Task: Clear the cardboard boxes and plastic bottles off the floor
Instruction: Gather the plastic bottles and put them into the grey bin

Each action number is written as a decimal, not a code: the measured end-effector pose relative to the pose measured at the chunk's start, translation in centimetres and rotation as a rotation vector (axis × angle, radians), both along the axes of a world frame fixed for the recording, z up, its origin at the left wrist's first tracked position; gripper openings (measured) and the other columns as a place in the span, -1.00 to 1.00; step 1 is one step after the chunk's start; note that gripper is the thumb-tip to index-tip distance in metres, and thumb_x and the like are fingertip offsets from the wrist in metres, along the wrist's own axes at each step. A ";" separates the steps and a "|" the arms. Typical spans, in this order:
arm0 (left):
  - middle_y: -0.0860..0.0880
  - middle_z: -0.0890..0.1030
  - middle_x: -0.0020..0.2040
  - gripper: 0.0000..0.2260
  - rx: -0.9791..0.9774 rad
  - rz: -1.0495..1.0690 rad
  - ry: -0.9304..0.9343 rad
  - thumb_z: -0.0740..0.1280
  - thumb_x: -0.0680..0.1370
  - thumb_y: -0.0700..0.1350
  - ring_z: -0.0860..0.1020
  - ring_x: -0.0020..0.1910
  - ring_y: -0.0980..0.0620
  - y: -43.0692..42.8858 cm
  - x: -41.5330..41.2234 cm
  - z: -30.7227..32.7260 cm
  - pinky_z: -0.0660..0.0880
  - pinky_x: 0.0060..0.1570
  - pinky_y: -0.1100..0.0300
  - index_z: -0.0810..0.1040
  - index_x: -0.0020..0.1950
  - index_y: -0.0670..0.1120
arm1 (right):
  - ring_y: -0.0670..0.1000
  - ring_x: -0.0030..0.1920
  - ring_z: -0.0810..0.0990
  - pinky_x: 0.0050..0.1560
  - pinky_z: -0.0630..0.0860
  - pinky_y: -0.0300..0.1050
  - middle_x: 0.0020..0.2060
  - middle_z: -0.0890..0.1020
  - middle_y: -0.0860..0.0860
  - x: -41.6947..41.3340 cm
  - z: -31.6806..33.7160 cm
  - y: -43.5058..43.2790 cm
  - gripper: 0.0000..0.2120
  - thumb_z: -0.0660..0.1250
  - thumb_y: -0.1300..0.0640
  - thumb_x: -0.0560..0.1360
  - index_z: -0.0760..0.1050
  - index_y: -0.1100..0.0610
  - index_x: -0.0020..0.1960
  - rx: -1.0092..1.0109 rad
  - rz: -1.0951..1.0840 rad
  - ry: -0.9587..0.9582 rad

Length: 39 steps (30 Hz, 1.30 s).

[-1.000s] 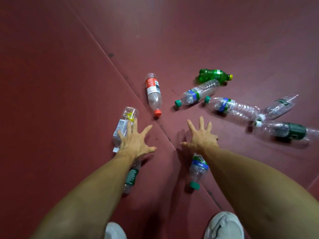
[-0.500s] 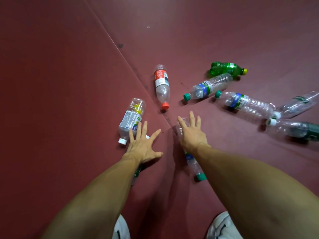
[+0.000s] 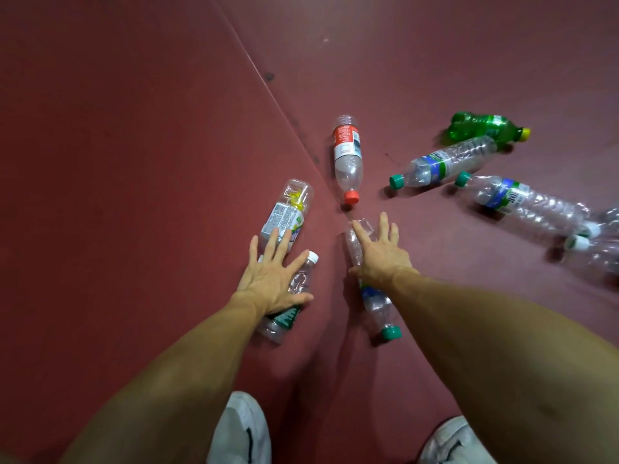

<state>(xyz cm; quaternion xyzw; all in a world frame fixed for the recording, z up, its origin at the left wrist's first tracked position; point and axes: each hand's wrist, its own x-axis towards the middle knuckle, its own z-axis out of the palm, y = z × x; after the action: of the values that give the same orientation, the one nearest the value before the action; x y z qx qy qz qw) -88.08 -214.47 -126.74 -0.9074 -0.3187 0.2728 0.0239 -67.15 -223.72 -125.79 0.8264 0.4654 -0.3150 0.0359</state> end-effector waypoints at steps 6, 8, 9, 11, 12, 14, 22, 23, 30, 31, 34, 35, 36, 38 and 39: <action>-0.15 -0.33 0.61 -0.32 0.031 -0.087 -0.032 -0.01 0.57 0.43 -0.37 0.56 -0.21 -0.7 2.8 -0.3 -0.30 0.46 -0.32 -0.13 0.61 0.23 | 0.25 0.35 0.44 0.19 0.46 0.07 0.56 -0.02 0.21 0.5 0.3 -1.0 -0.05 0.42 -0.09 0.52 -0.19 -0.14 0.62 -0.045 -0.018 -0.010; -0.15 -0.29 0.62 -0.34 0.018 -0.106 -0.061 0.01 0.59 0.40 -0.35 0.57 -0.19 -0.9 3.5 -0.4 -0.28 0.50 -0.27 -0.10 0.61 0.23 | 0.24 0.27 0.50 0.13 0.46 0.03 0.54 0.03 0.20 0.7 0.3 -1.2 -0.10 0.38 -0.04 0.55 -0.19 -0.13 0.63 -0.012 -0.016 -0.042; -0.14 -0.27 0.62 -0.34 -0.012 -0.105 -0.082 0.05 0.59 0.38 -0.33 0.58 -0.17 -1.0 3.6 -0.3 -0.26 0.52 -0.21 -0.08 0.62 0.23 | 0.24 0.27 0.51 0.13 0.46 0.03 0.54 0.03 0.21 0.9 0.3 -1.4 -0.11 0.37 -0.04 0.56 -0.20 -0.13 0.63 -0.007 -0.018 -0.049; -0.10 -0.20 0.64 -0.33 -0.127 -0.078 -0.128 0.15 0.59 0.33 -0.23 0.61 -0.10 -1.1 3.5 0.0 -0.15 0.56 -0.05 -0.02 0.62 0.21 | 0.25 0.30 0.49 0.18 0.46 0.05 0.55 0.00 0.21 1.1 0.3 -1.6 -0.09 0.39 -0.06 0.55 -0.20 -0.14 0.62 -0.026 -0.031 -0.038; -0.08 -0.16 0.65 -0.32 -0.184 -0.058 -0.149 0.20 0.58 0.30 -0.15 0.62 -0.08 -1.2 3.2 0.3 -0.05 0.56 0.00 0.00 0.62 0.20 | 0.25 0.32 0.48 0.20 0.46 0.06 0.56 -0.01 0.21 1.2 0.4 -1.5 -0.07 0.40 -0.07 0.53 -0.20 -0.14 0.62 -0.039 -0.037 -0.028; -0.03 -0.10 0.65 -0.29 -0.260 -0.021 -0.167 0.27 0.56 0.26 0.01 0.61 -0.07 -1.3 2.3 0.6 0.18 0.51 0.00 0.00 0.62 0.20 | 0.25 0.33 0.48 0.21 0.46 0.06 0.55 0.00 0.19 1.1 0.6 -1.0 -0.04 0.42 -0.06 0.50 -0.19 -0.15 0.62 -0.056 -0.045 -0.010; 0.03 -0.01 0.65 -0.18 -0.385 0.101 -0.165 0.40 0.54 0.07 0.34 0.48 -0.14 -0.7 1.7 0.5 0.40 0.34 -0.04 -0.09 0.62 0.23 | 0.23 0.31 0.49 0.18 0.44 0.04 0.58 -0.03 0.14 -0.2 1.3 0.2 -0.18 0.28 0.17 0.55 -0.12 -0.09 0.63 0.013 0.026 -0.037; 0.02 0.02 0.64 -0.19 -0.380 0.139 -0.226 0.42 0.54 0.06 0.36 0.46 -0.15 -0.6 2.2 0.4 0.40 0.34 -0.07 -0.04 0.62 0.19 | 0.24 0.32 0.48 0.17 0.45 0.04 0.59 -0.05 0.15 -0.1 1.3 -0.1 -0.17 0.28 0.18 0.54 -0.13 -0.08 0.63 0.020 0.025 -0.040; -0.03 0.27 0.49 -0.33 -0.365 0.312 -0.457 0.41 0.52 0.16 0.47 0.32 -0.19 -1.9 6.0 -0.3 0.45 0.26 -0.10 0.17 0.54 0.11 | 0.23 0.52 0.18 0.29 0.41 0.13 0.60 -0.23 0.17 2.1 0.8 -2.4 -0.25 0.23 0.08 0.63 -0.17 -0.06 0.64 0.049 -0.029 -0.051; -0.03 0.27 0.51 -0.31 -0.368 0.305 -0.418 0.40 0.52 0.18 0.47 0.34 -0.19 -2.0 6.2 -0.3 0.44 0.27 -0.09 0.14 0.55 0.16 | 0.23 0.54 0.15 0.30 0.40 0.14 0.60 -0.25 0.16 2.3 0.7 -2.7 -0.24 0.25 0.02 0.63 -0.17 -0.07 0.64 0.044 -0.039 -0.038; -0.01 0.41 0.40 -0.28 -0.406 0.316 -0.348 0.38 0.51 0.21 0.51 0.29 -0.19 -1.9 6.2 -0.2 0.46 0.24 -0.07 0.07 0.56 0.27 | 0.21 0.55 0.16 0.34 0.39 0.14 0.59 -0.29 0.15 2.7 0.5 -3.1 -0.10 0.37 -0.08 0.57 -0.22 -0.14 0.63 -0.009 -0.062 0.030; -0.01 0.45 0.36 -0.27 -0.422 0.319 -0.343 0.39 0.51 0.22 0.51 0.29 -0.18 -1.8 6.1 -0.1 0.45 0.25 -0.07 0.06 0.56 0.29 | 0.21 0.54 0.21 0.34 0.40 0.12 0.59 -0.28 0.14 2.7 0.4 -3.2 -0.03 0.42 -0.10 0.53 -0.25 -0.17 0.62 -0.029 -0.066 0.059; -0.01 0.46 0.35 -0.26 -0.442 0.324 -0.340 0.40 0.50 0.22 0.50 0.29 -0.16 -1.7 6.1 0.0 0.44 0.27 -0.07 0.06 0.57 0.31 | 0.21 0.51 0.27 0.33 0.41 0.11 0.60 -0.28 0.13 2.8 0.4 -3.2 0.03 0.45 -0.11 0.50 -0.28 -0.19 0.61 -0.048 -0.069 0.085; -0.04 0.47 0.38 -0.25 -0.519 0.369 -0.363 0.43 0.49 0.19 0.48 0.32 -0.14 -1.2 6.0 0.1 0.40 0.32 -0.07 0.09 0.57 0.31 | 0.22 0.47 0.35 0.31 0.44 0.10 0.60 -0.26 0.12 2.9 0.2 -3.2 0.11 0.50 -0.11 0.45 -0.34 -0.22 0.58 -0.079 -0.073 0.119; -0.05 0.47 0.39 -0.24 -0.562 0.401 -0.379 0.46 0.48 0.17 0.48 0.33 -0.14 -1.0 6.0 0.2 0.39 0.34 -0.06 0.11 0.57 0.31 | 0.24 0.46 0.38 0.30 0.45 0.09 0.60 -0.25 0.13 2.9 0.1 -3.2 0.14 0.52 -0.08 0.44 -0.36 -0.22 0.58 -0.086 -0.074 0.130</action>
<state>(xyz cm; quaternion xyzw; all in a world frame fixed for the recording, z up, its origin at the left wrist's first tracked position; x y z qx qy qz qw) -82.09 -215.47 -126.56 -0.8326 -0.4013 0.1764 -0.3386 -64.23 -226.95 -125.67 0.8184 0.4221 -0.3888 0.0292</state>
